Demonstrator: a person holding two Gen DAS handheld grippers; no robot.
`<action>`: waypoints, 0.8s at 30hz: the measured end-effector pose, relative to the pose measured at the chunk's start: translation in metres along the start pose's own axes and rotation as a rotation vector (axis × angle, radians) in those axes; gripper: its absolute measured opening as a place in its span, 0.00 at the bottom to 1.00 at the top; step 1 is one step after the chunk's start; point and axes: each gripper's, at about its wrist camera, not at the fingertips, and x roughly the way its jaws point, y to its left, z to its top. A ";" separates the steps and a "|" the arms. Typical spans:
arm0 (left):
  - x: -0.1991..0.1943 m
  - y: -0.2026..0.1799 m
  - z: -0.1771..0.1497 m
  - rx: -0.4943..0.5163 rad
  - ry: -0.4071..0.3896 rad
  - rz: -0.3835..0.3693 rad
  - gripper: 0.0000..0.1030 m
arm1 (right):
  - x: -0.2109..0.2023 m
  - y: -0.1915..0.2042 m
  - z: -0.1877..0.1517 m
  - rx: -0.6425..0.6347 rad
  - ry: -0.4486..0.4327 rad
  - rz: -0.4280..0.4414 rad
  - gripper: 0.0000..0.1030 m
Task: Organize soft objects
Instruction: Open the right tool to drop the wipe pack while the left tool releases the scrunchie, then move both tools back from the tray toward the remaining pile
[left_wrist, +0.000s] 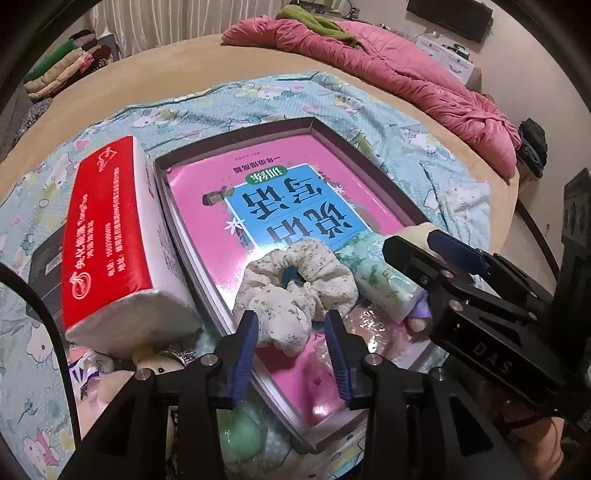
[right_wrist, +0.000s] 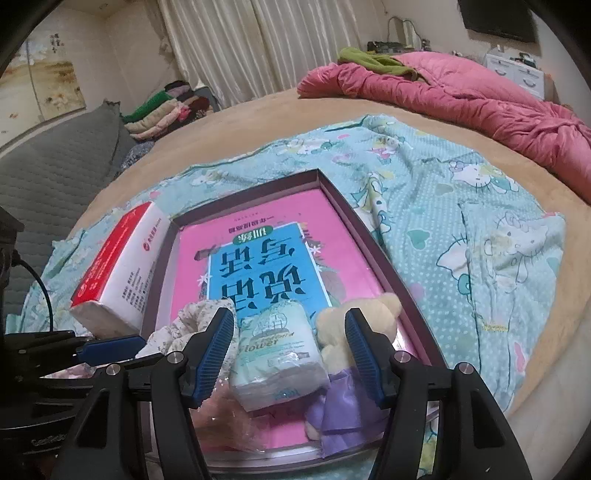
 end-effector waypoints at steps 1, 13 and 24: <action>-0.002 -0.001 0.000 0.001 -0.003 0.003 0.41 | -0.001 0.000 0.001 0.001 -0.007 0.003 0.65; -0.031 0.000 -0.005 0.002 -0.035 0.057 0.61 | -0.032 0.005 0.009 0.000 -0.146 0.033 0.73; -0.073 0.027 -0.009 -0.051 -0.106 0.094 0.66 | -0.039 0.016 0.009 -0.030 -0.149 0.029 0.74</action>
